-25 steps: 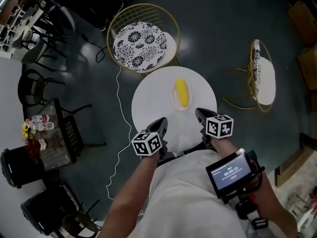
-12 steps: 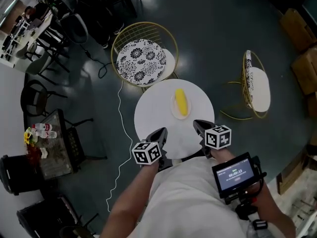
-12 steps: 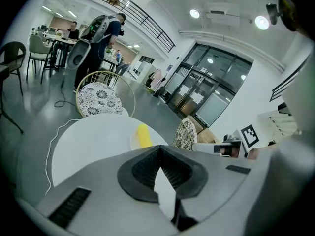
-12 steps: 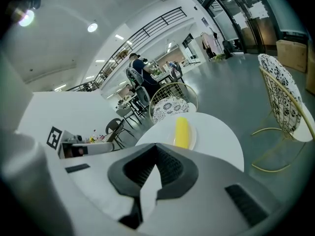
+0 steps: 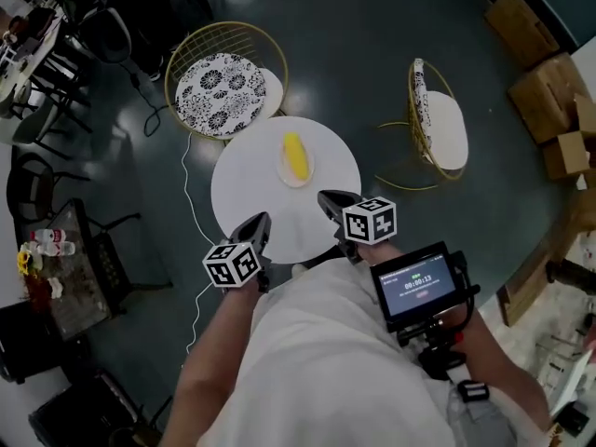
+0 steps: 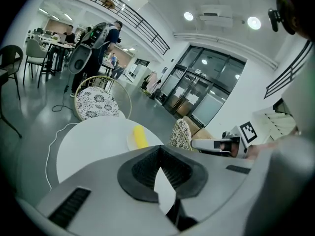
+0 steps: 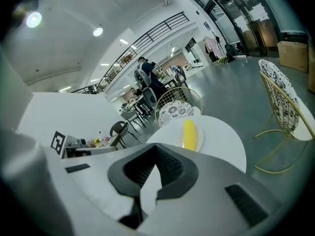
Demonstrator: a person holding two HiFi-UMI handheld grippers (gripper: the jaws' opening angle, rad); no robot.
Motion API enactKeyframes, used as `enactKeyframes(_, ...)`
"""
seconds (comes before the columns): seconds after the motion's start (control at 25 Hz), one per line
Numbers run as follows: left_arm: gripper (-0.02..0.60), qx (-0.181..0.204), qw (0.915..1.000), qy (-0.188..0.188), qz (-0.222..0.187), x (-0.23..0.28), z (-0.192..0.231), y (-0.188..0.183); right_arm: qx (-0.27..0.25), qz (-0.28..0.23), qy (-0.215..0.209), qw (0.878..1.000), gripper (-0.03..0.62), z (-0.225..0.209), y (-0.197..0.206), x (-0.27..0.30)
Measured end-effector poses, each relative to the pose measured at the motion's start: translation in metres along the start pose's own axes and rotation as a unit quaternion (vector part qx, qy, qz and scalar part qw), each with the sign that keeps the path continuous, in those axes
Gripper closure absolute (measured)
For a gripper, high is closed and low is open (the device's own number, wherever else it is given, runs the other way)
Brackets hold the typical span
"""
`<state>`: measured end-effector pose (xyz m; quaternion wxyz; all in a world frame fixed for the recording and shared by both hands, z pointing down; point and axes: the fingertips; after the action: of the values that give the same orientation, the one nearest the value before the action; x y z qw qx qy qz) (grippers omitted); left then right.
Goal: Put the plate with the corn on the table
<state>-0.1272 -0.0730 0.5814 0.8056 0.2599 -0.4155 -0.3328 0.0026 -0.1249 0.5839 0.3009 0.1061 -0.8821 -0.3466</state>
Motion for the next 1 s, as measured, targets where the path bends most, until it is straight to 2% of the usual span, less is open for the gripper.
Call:
enactKeyframes(0.52, 0.575, 0.041, 0.9987, 0.030, -0.003, -0.014, -0.014, 0.010, -0.004, -0.025, -0.022, 0.999, 0.586, 0.022, 0.006, -0.005)
enactKeyframes(1.0, 0.575, 0.049, 0.9981, 0.038, -0.008, -0.056, -0.026, 0.032, -0.007, -0.047, -0.019, 0.999, 0.586, 0.054, 0.031, -0.043)
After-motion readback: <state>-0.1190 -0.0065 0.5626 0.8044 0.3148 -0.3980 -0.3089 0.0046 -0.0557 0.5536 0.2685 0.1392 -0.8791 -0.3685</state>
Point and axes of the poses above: the fingertips, and each gripper's own axes: x forward along the fingers, z to its left, y out of its underside, and after that the axes turned 3 degrees about -y, right-handed
